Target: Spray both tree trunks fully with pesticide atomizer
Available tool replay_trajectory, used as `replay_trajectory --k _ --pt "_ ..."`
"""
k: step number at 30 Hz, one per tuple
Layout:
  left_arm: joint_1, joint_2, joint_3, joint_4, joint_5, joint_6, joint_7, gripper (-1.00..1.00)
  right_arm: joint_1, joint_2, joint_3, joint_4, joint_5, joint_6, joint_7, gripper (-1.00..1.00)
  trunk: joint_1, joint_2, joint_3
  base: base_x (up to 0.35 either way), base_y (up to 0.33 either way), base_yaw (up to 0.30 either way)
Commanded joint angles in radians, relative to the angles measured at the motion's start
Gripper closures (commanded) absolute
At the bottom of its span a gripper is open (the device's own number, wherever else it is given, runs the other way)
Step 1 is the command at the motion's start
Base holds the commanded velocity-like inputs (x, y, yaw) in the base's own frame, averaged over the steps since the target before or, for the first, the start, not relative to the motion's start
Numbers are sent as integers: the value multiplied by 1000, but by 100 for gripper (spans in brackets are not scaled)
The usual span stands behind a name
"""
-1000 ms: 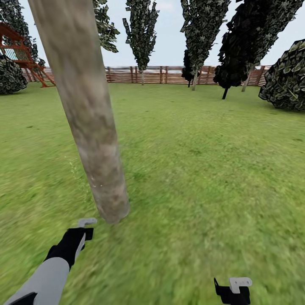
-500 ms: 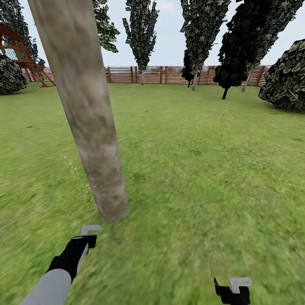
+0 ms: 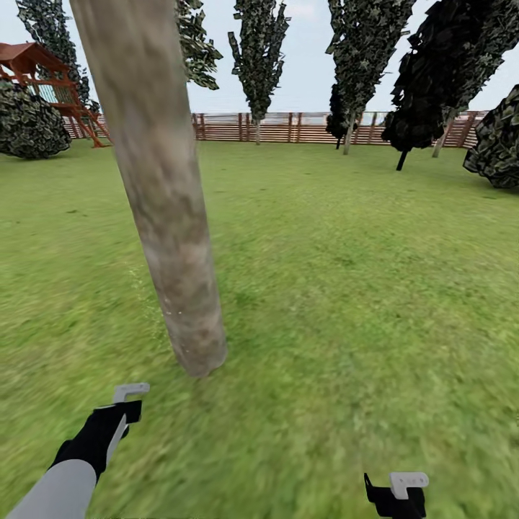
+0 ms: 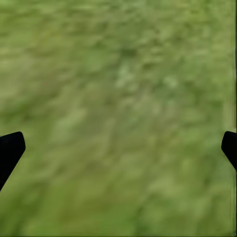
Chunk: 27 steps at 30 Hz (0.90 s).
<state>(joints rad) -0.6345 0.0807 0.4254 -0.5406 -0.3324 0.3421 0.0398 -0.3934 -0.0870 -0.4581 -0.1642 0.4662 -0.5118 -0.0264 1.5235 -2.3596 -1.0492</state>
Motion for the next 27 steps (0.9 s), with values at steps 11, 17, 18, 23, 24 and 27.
replay_trajectory --k 11,17,18,23,24,27 --pt "-1 -37 -2 -2 -10 3 0 100 -1 0 -6 2 11 -4 -3 -100 0 0 -1 121 -233 2" --pt "-1 -35 1 -12 -8 4 1 100 -1 0 -5 2 11 -4 -3 -100 0 0 -1 168 -216 57" --pt "-1 -35 1 -13 -8 4 1 100 -1 1 -5 2 11 -4 -3 -100 0 0 -1 28 -265 230" --pt "-1 -35 2 -13 -7 5 2 100 -1 1 -5 2 11 -4 -3 -100 0 0 -1 6 -271 267" --pt "-1 -35 2 -13 -7 5 1 100 -1 1 -5 2 11 -4 -3 -100 0 0 -1 0 -273 276" --pt "-1 -35 3 -13 -7 5 2 100 -1 1 -5 2 11 -4 -3 -100 0 0 -1 0 -273 185"
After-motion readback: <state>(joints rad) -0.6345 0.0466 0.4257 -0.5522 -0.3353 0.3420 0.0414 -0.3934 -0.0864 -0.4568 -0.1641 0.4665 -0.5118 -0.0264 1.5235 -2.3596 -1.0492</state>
